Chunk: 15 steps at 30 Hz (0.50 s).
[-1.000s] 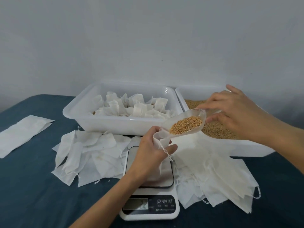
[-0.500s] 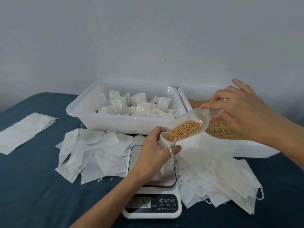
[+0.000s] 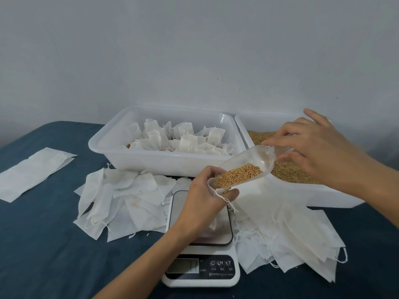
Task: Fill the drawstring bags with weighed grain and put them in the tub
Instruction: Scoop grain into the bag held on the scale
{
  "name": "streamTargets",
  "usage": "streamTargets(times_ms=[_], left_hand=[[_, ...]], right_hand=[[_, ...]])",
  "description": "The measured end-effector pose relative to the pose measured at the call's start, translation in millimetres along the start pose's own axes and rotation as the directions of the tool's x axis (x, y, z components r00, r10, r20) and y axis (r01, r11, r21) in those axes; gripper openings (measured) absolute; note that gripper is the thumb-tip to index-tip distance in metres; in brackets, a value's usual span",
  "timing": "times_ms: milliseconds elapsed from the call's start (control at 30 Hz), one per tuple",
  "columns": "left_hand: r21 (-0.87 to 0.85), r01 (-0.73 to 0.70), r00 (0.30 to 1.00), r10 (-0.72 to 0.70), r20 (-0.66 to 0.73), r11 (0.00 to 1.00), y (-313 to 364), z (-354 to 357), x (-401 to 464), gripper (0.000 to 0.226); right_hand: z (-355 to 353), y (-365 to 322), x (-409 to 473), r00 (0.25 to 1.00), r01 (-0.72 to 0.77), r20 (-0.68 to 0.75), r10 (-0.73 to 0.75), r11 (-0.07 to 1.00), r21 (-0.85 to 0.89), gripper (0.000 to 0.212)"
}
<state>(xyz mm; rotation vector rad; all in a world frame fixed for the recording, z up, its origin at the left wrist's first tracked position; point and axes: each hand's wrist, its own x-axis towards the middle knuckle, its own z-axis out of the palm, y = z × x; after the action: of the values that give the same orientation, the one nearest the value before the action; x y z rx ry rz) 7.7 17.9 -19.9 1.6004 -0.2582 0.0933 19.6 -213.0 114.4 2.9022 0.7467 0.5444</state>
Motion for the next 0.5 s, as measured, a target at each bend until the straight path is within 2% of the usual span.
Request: streamTargets(times_ms=[500], left_hand=[[-0.012,0.001,1.000,0.000,0.029,1.000,-0.8,0.9,-0.2,0.029]], right_hand=[[-5.3,-4.2,-1.4,0.999,-0.013,0.032,0.013,1.000,-0.005,0.038]])
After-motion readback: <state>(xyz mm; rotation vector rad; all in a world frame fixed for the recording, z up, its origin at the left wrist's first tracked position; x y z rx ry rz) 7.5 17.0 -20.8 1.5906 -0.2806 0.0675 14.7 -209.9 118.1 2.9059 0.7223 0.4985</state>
